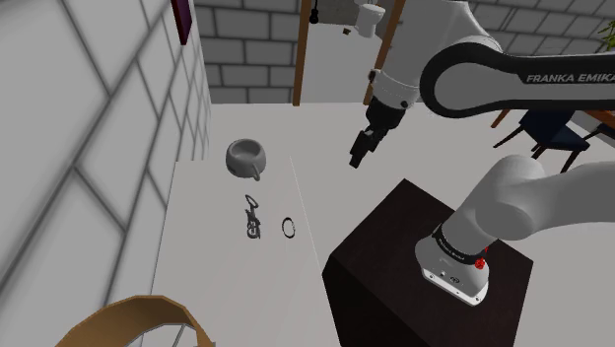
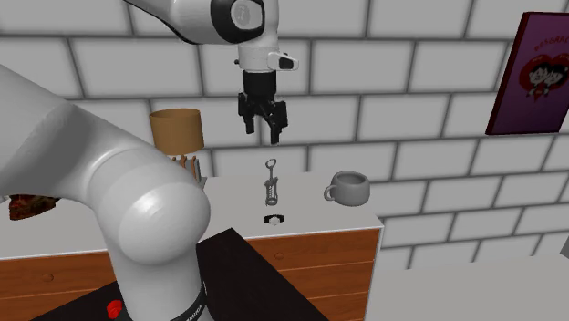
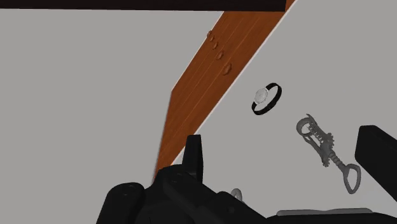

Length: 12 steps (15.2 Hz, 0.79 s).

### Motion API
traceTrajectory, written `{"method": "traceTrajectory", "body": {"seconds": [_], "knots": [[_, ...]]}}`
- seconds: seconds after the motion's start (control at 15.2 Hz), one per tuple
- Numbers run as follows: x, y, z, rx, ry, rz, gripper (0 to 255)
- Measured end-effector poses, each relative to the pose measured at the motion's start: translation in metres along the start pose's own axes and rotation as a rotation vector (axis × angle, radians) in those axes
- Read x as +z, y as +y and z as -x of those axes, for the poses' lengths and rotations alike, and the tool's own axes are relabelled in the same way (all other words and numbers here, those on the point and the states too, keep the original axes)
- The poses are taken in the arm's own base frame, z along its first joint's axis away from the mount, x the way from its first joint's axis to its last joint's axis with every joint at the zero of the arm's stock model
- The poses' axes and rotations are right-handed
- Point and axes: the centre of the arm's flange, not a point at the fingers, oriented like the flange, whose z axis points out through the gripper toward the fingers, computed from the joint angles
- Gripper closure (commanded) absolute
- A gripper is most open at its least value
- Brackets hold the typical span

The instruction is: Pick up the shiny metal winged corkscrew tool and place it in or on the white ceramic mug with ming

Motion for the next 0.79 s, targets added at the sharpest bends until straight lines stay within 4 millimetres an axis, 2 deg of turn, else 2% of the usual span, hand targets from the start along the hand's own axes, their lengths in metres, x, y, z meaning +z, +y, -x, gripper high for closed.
{"method": "traceTrajectory", "body": {"seconds": [0.79], "knots": [[0.122,-0.086,-0.042,0.022,0.138,0.025,0]]}}
